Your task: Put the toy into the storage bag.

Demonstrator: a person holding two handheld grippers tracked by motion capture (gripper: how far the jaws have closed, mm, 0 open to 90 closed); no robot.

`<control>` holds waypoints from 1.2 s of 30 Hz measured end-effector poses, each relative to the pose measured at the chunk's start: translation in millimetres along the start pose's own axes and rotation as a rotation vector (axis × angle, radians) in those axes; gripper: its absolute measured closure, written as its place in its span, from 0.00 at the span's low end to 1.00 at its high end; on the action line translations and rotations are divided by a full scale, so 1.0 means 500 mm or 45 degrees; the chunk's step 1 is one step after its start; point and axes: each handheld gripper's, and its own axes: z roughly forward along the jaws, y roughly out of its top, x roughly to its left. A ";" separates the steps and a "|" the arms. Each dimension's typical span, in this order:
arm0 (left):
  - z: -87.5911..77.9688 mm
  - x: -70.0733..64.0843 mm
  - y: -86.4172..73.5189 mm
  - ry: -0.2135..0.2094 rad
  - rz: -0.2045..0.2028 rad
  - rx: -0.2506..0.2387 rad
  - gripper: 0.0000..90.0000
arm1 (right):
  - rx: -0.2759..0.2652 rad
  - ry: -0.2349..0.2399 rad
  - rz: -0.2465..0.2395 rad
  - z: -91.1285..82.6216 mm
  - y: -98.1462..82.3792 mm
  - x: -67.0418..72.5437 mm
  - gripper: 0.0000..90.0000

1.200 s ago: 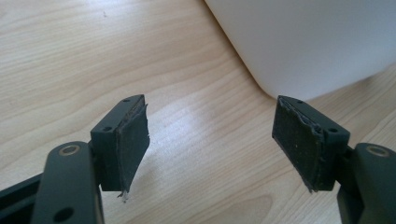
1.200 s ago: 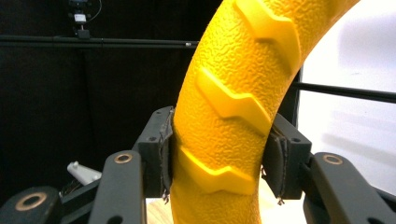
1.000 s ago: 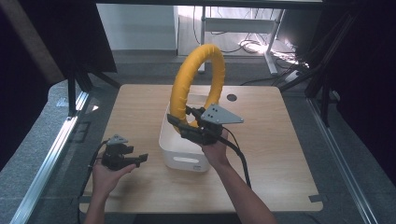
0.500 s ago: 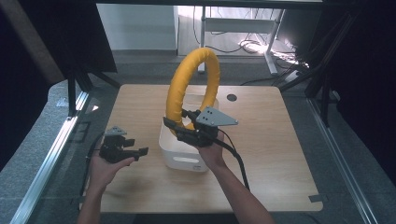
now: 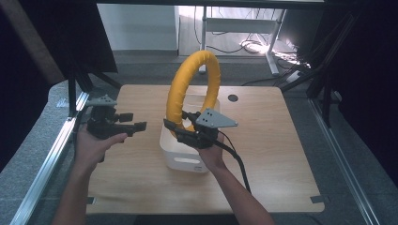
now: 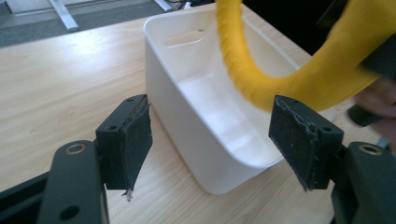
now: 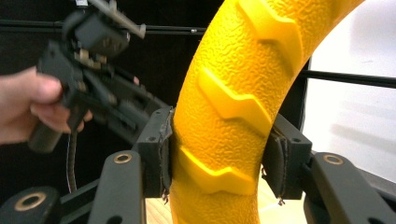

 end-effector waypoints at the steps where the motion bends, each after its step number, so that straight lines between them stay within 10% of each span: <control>1: -0.004 -0.006 0.015 -0.005 0.011 0.001 0.33 | -0.001 0.000 0.000 0.001 -0.001 0.000 0.55; 36: 0.017 -0.113 0.227 -0.175 0.108 0.040 0.30 | 0.015 -0.026 -0.005 0.019 -0.019 0.006 0.55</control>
